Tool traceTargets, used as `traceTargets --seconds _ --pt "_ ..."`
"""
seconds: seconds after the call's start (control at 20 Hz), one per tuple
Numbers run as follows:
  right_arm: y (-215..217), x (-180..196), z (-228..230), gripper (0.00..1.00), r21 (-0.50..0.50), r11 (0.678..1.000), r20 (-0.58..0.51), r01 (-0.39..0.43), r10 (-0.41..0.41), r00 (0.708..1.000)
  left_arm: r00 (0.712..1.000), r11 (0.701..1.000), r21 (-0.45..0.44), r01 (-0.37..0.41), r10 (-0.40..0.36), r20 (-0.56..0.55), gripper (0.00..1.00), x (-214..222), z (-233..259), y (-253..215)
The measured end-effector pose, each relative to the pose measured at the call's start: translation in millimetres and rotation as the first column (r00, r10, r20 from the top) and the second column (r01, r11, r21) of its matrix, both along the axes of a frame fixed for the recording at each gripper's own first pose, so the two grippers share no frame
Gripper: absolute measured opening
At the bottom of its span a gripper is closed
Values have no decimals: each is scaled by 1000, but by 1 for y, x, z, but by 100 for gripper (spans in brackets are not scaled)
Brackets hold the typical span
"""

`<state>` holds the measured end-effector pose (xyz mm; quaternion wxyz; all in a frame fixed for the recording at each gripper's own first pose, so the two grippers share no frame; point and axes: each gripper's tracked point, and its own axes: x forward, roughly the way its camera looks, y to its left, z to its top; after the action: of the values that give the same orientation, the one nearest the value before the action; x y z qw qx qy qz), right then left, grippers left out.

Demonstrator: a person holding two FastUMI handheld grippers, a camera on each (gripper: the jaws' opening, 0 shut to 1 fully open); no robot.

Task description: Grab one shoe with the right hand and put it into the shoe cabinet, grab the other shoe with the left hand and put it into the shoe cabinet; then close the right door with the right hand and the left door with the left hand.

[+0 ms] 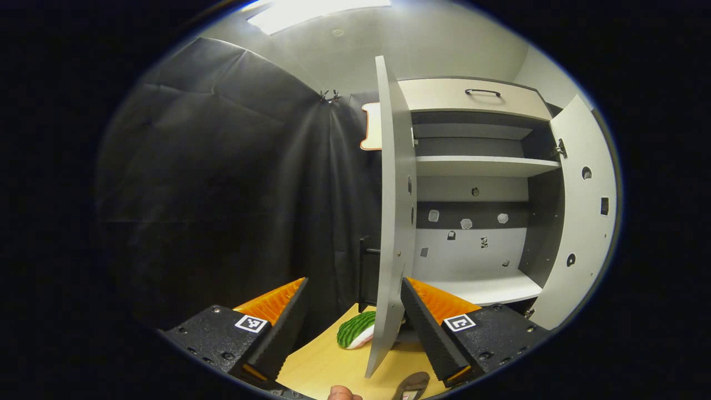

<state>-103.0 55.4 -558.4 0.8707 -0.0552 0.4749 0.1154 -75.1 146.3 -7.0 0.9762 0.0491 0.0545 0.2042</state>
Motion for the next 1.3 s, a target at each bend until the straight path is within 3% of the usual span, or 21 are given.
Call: traceTargets --seconds 0.2,0.35,0.55,0.8,1.0,1.3 --pt "-1 19 51 0 54 998 93 14 -19 996 1000 1000 6 29 -29 0 99 7 -3 -12" --pt "4 59 112 0 112 994 214 16 -39 976 999 999 8 42 -42 -17 100 12 -11 -19" --pt "8 126 206 1 168 986 394 15 -81 916 998 999 -12 52 -53 -16 100 15 -17 -25" --pt "11 219 295 0 206 979 536 8 -120 836 1000 1000 -3 20 -20 -6 99 11 -17 -16" --pt "0 296 323 1 192 980 581 44 -150 800 1000 1000 -5 -16 16 6 99 2 -18 -7" --pt "-7 383 314 1 186 977 550 102 -190 813 989 989 1 -148 148 0 99 -25 -25 22"
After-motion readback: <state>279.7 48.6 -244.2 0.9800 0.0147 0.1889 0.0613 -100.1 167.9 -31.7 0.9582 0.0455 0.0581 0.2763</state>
